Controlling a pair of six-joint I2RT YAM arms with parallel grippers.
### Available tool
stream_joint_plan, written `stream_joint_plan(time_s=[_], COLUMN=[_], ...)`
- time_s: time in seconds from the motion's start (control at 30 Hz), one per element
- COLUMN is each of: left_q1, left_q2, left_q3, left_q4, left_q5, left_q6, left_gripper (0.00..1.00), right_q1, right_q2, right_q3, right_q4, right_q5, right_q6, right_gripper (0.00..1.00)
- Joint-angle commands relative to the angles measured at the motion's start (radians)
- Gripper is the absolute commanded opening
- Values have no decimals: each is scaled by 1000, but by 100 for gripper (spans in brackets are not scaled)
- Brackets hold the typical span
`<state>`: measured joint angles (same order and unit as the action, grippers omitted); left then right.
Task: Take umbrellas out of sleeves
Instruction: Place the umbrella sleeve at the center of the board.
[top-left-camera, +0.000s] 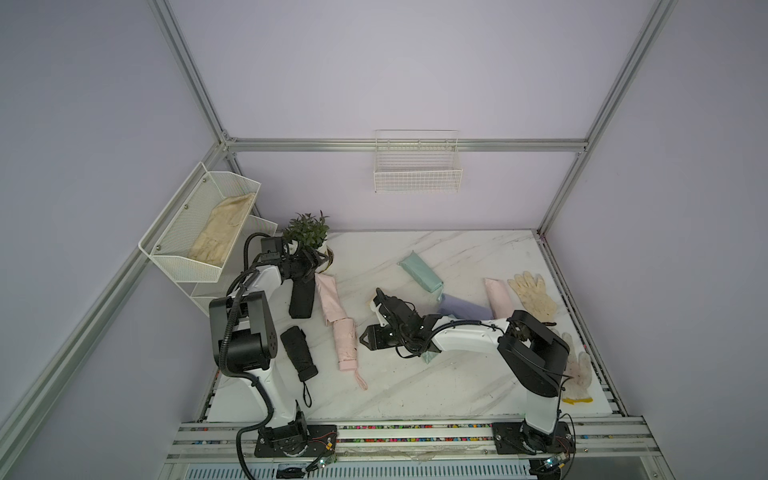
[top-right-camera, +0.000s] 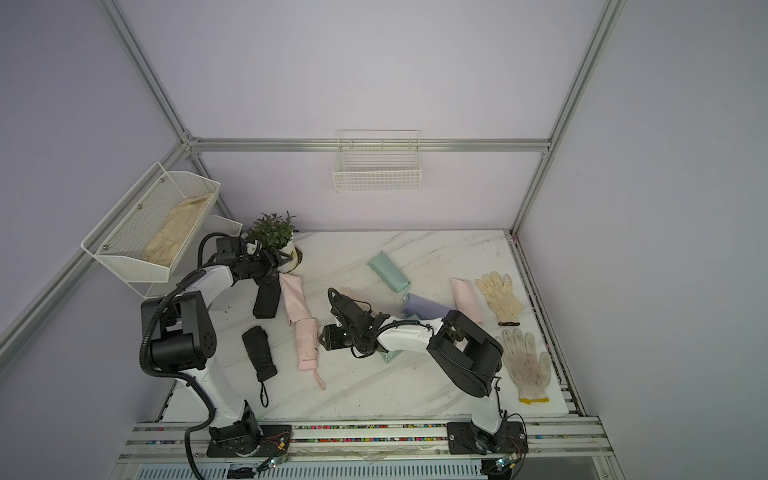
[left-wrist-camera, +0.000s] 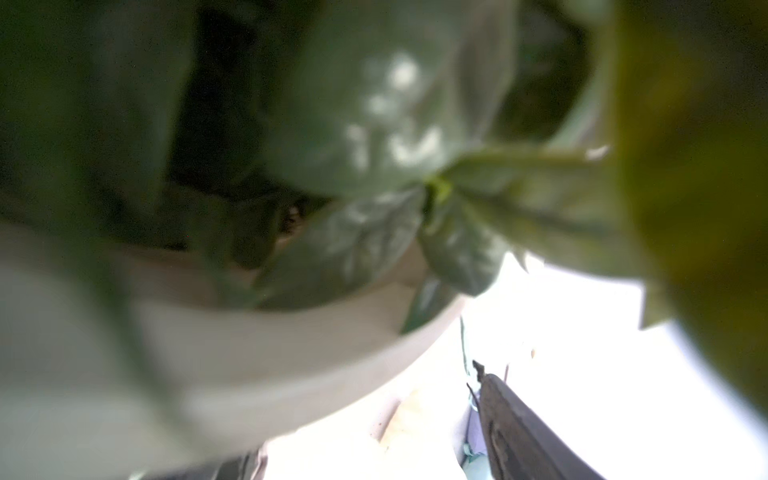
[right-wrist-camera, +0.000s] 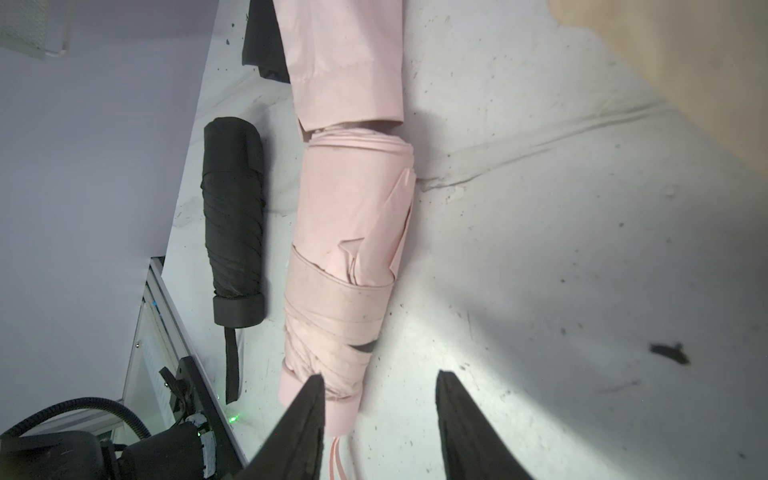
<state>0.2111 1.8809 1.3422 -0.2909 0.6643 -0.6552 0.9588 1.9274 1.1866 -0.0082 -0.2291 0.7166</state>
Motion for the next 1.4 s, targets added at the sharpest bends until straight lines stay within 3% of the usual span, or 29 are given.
stream_joint_plan(time_s=[0.0, 0.13, 0.53, 0.93, 1.2, 1.37], left_q1=[4, 4, -7, -70, -84, -83], left_q2=[31, 11, -32, -6, -53, -85], left_q3=[41, 27, 106, 130, 118, 98], left_q4=[109, 111, -158, -158, -191, -168], left_q5=[105, 73, -187, -140, -217, -164], left_q6=[-64, -54, 118, 142, 171, 167], left_gripper=[78, 78, 79, 78, 78, 77], right_q1=[1, 1, 0, 43, 27, 8], right_q2=[50, 91, 203, 270, 240, 269], right_q3=[39, 62, 161, 189, 188, 236], right_q4=[31, 49, 61, 84, 57, 48], right_q5=[-59, -80, -130, -180, -139, -133], right_q6=[0, 15, 20, 48, 28, 28], right_gripper=[47, 47, 48, 47, 48, 48])
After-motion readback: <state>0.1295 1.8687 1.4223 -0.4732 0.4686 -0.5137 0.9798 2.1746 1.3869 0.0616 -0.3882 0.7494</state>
